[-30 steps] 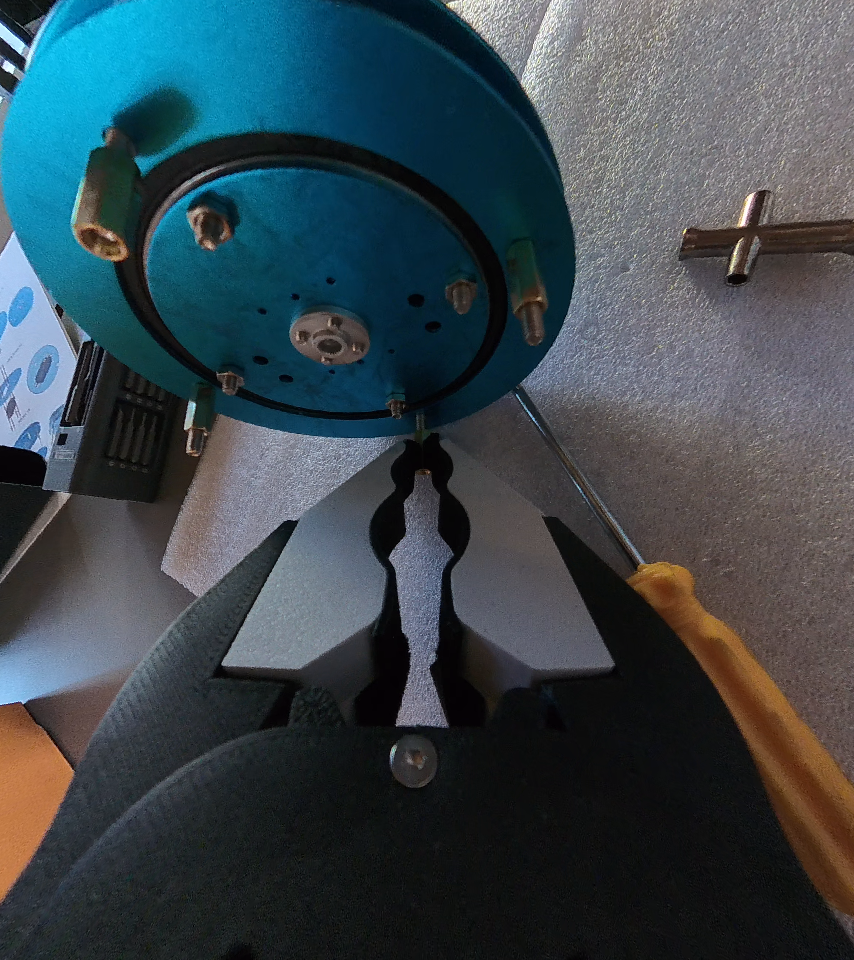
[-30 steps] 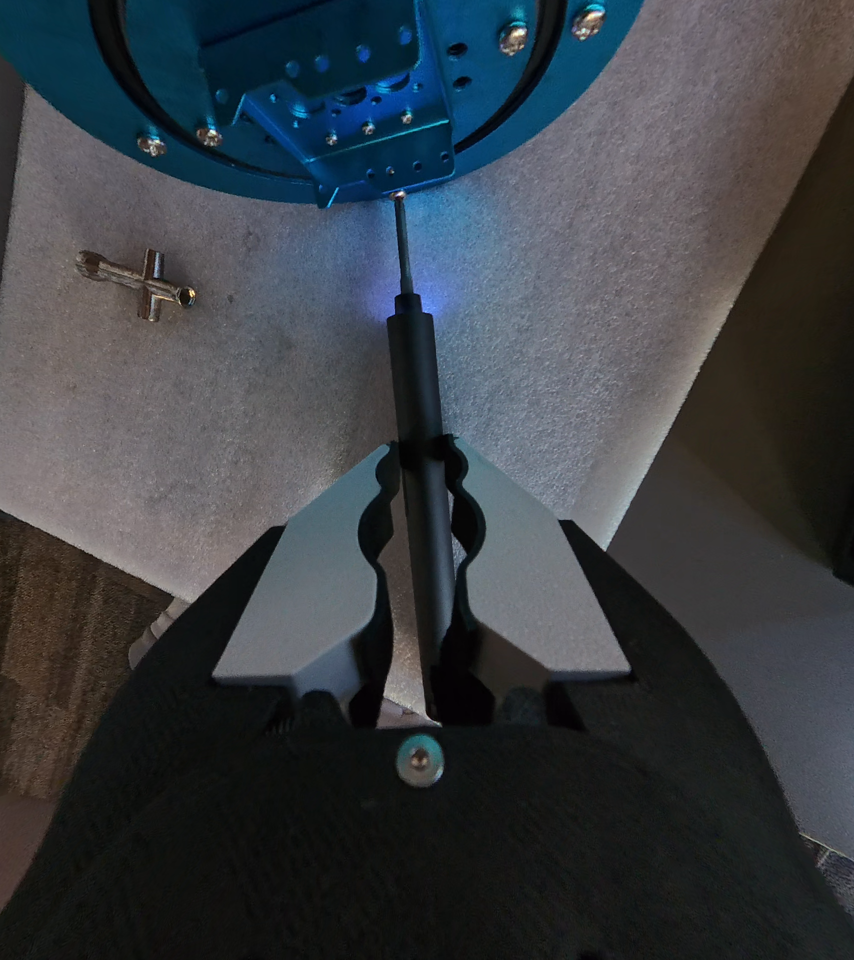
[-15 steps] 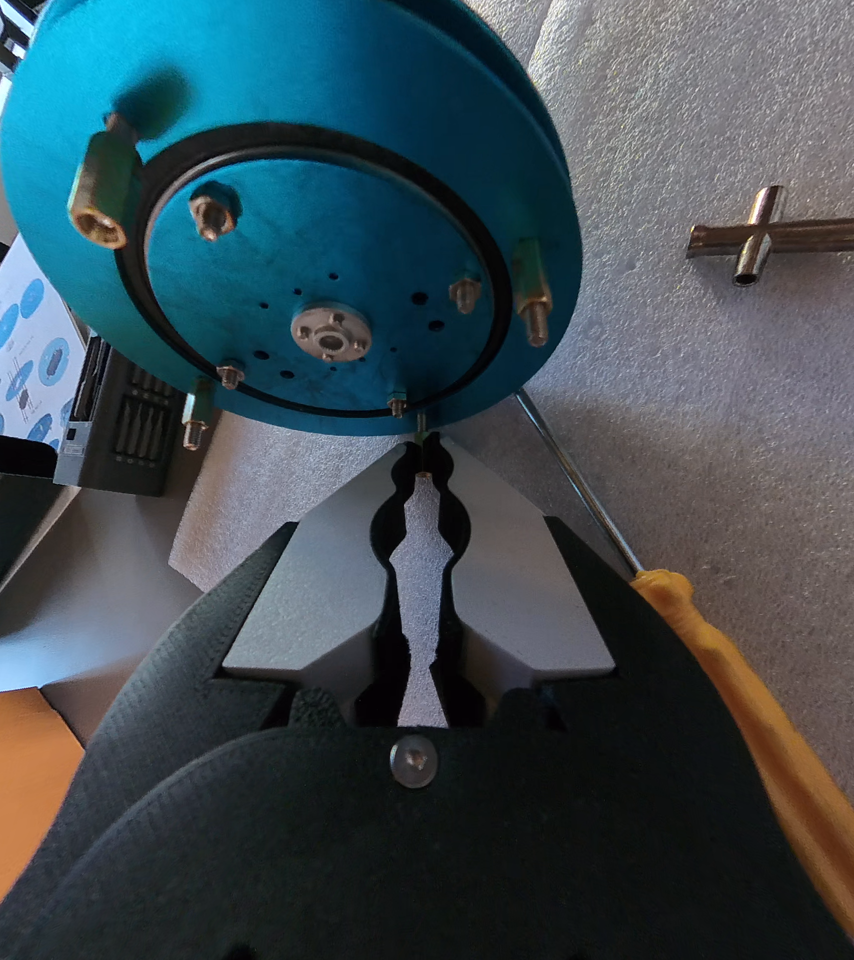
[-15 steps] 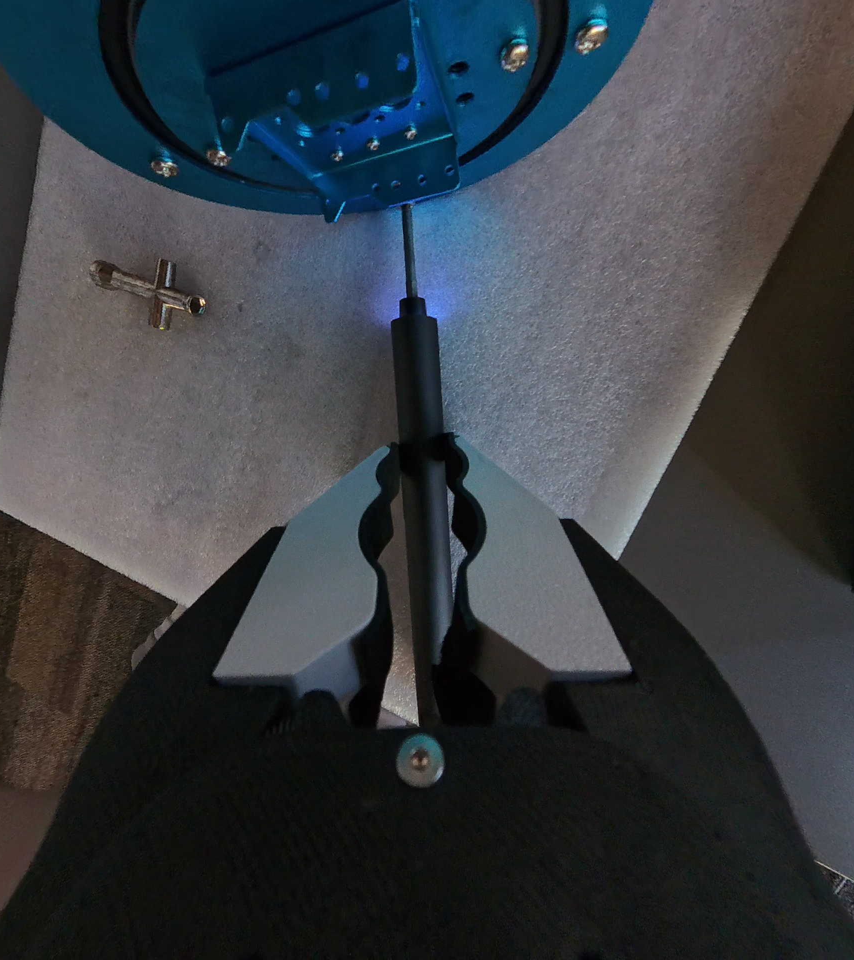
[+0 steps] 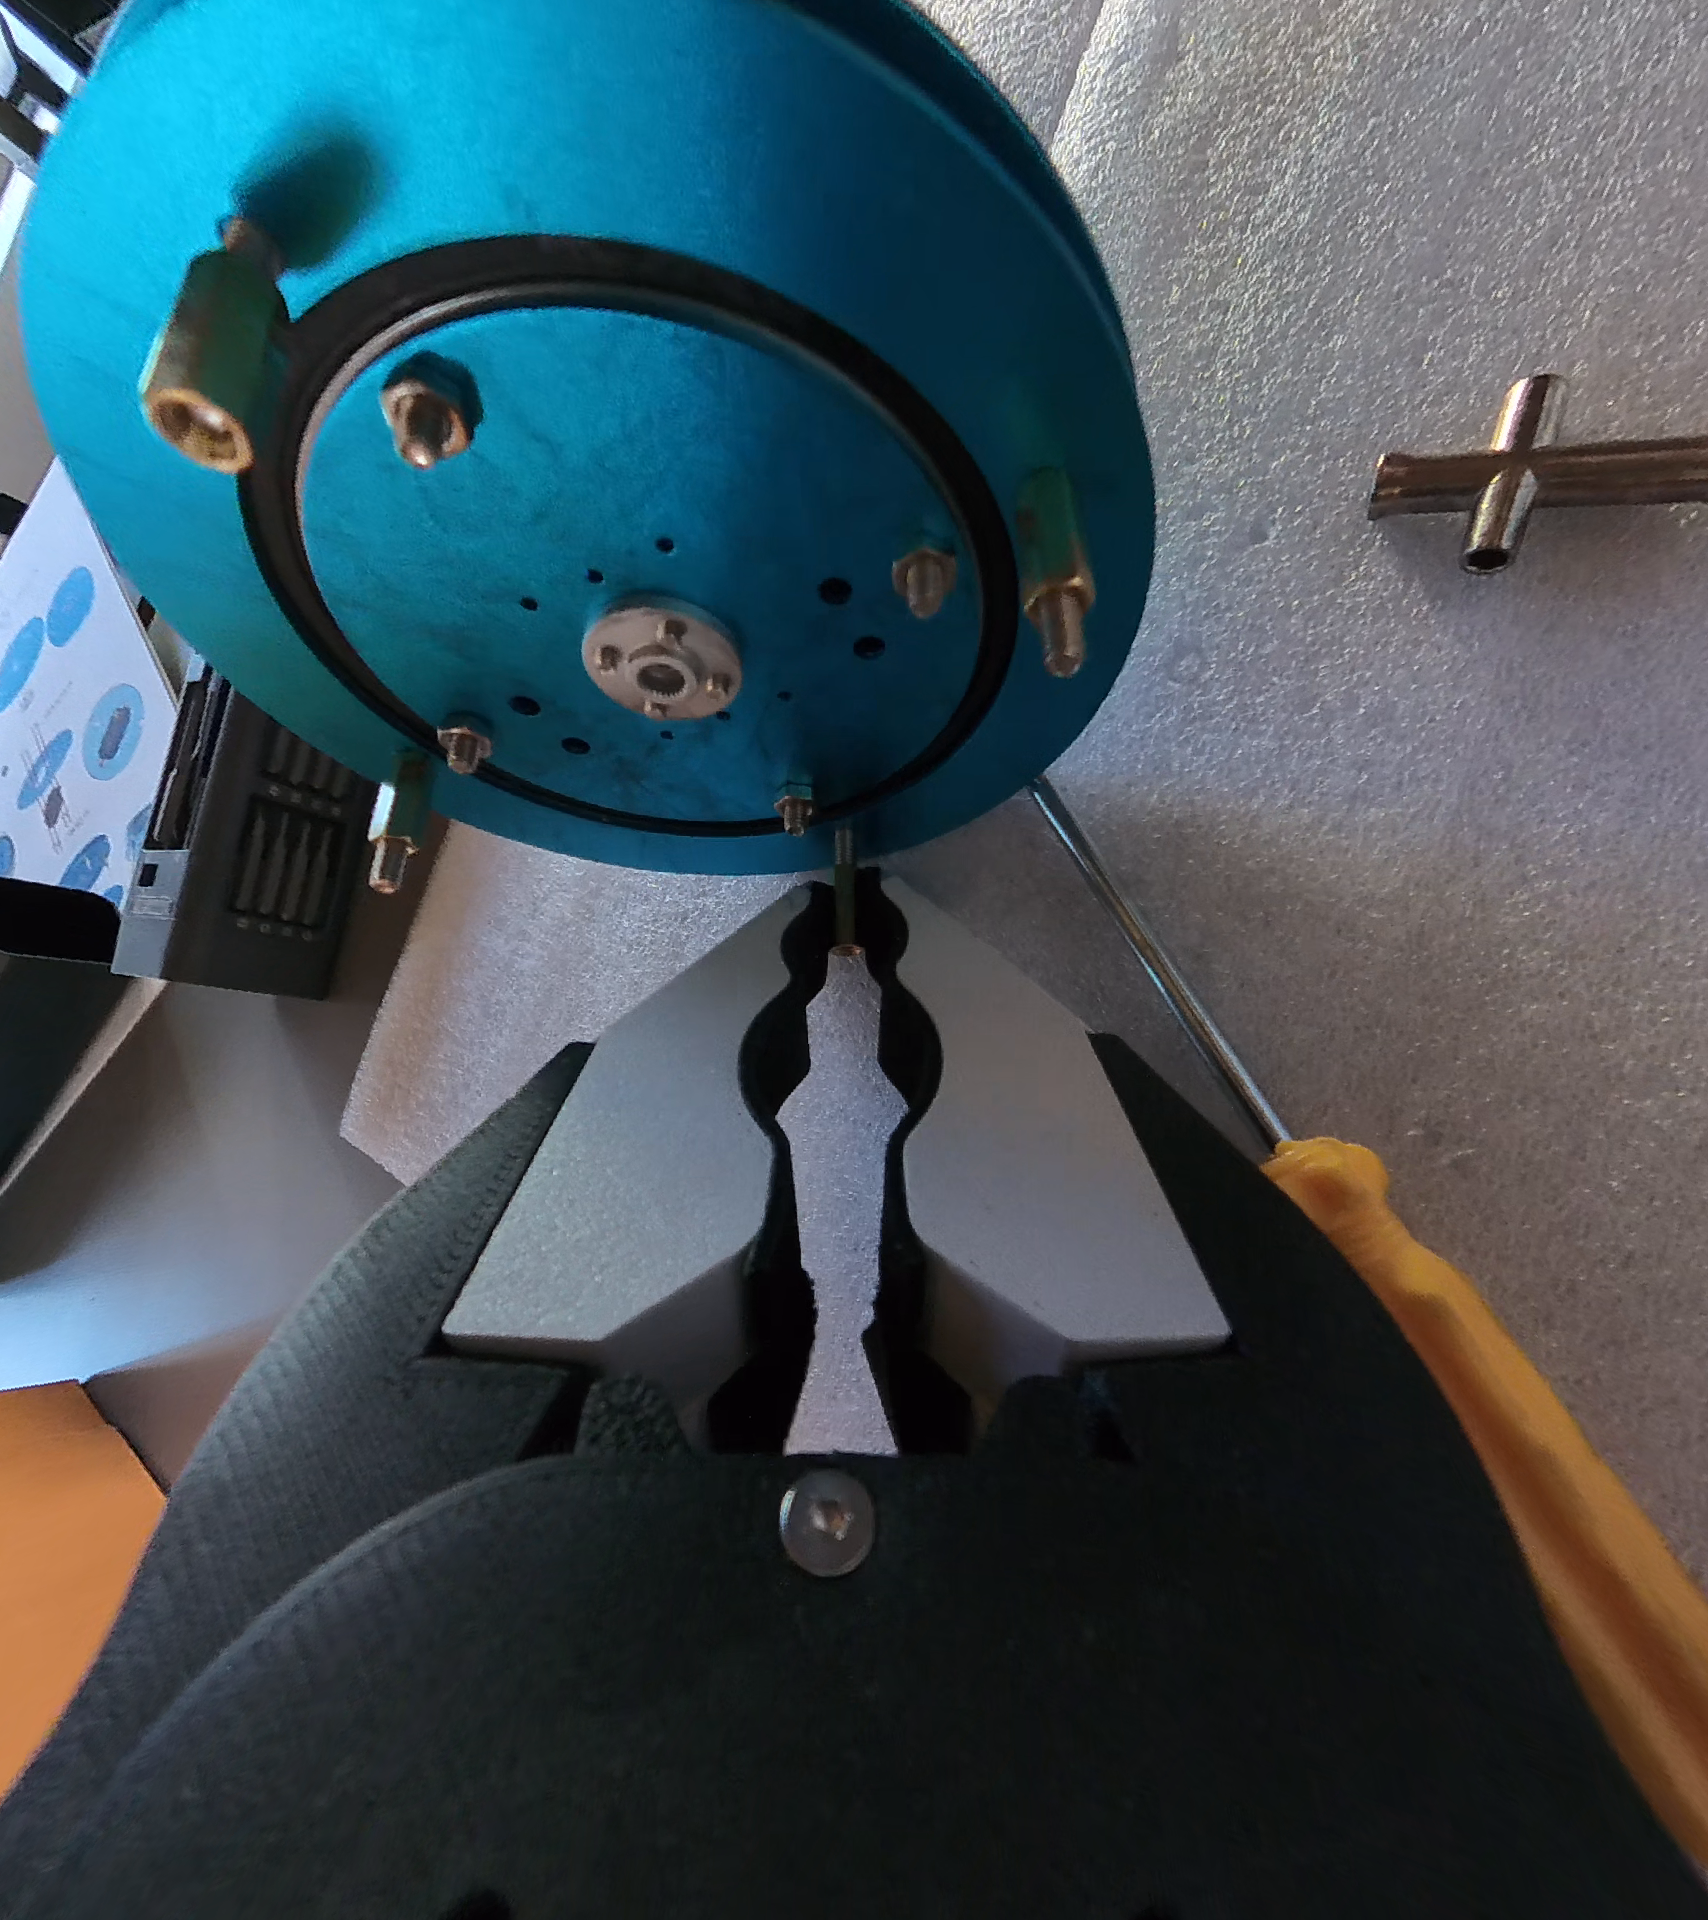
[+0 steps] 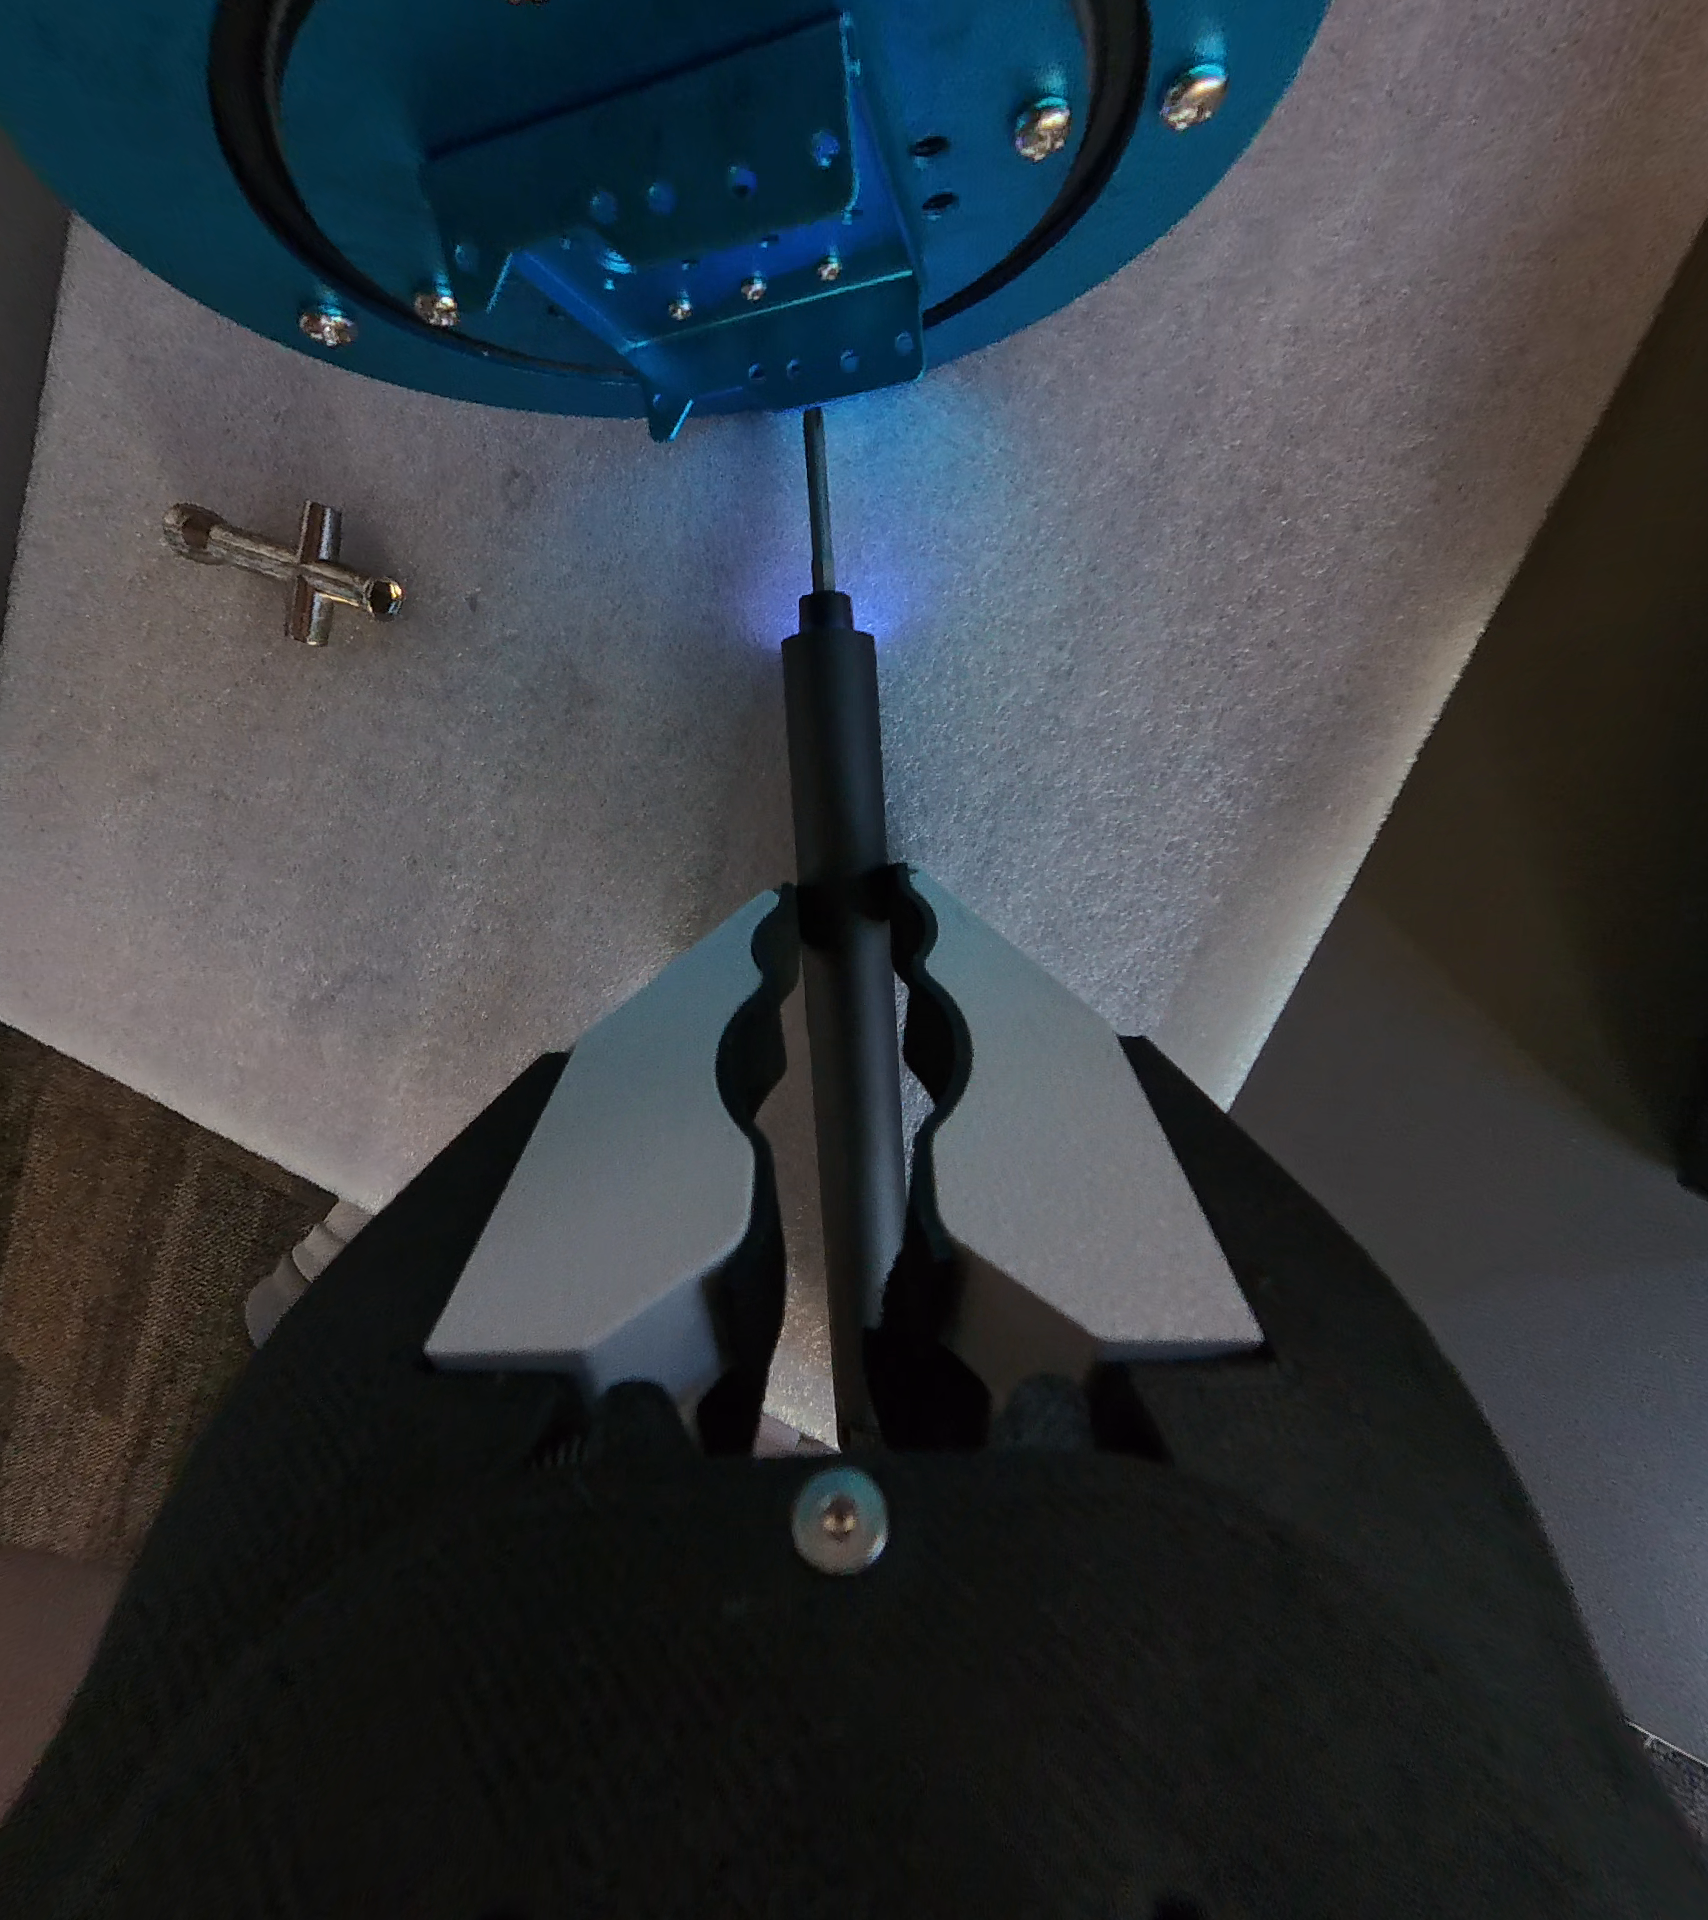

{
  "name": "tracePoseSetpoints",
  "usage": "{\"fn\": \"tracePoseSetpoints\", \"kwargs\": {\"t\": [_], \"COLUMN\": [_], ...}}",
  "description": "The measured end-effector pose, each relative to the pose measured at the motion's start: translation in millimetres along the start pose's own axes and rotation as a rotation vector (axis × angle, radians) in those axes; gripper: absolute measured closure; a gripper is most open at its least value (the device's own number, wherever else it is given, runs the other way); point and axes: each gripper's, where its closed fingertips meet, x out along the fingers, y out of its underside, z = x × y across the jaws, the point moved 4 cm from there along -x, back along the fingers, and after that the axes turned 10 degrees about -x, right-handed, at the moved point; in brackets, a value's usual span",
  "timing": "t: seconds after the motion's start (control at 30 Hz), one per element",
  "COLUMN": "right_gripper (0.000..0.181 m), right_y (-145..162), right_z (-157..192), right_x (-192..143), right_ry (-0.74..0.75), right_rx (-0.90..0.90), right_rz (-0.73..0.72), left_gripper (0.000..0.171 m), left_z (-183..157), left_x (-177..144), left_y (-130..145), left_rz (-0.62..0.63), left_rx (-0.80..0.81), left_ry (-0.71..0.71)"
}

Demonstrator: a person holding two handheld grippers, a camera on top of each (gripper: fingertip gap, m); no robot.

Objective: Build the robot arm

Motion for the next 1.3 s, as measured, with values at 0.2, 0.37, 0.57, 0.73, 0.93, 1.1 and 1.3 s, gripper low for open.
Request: {"fn": "tracePoseSetpoints", "kwargs": {"t": [0.2,0.37,0.57,0.73,0.93,1.1,1.3], "right_gripper": [0.165,0.165,0.166,0.166,0.156,0.153,0.155], "right_y": [-1,-2,-2,-1,-9,-42,-63], "right_z": [0,1,1,2,1,0,-1], "right_x": [0,0,1,1,-3,-1,17], "right_ry": [0.011,0.023,0.033,0.053,0.082,0.093,0.104], "right_rx": [-0.001,-0.015,-0.019,-0.024,-0.039,-0.063,-0.086], "right_rz": [0.012,0.042,0.028,-0.009,-0.105,-0.302,-0.331], "left_gripper": [0.167,0.167,0.167,0.167,0.167,0.167,0.167], "left_z": [1,1,1,0,0,1,0], "left_x": [-1,-1,-1,-1,-1,-2,-2], "left_y": [0,1,2,2,3,3,3], "left_rz": [-0.009,-0.012,-0.009,-0.007,-0.010,-0.014,-0.013], "left_rx": [-0.040,-0.057,-0.061,-0.046,-0.039,-0.039,-0.031], "left_ry": [0.027,0.042,0.050,0.031,0.027,0.029,0.019]}}
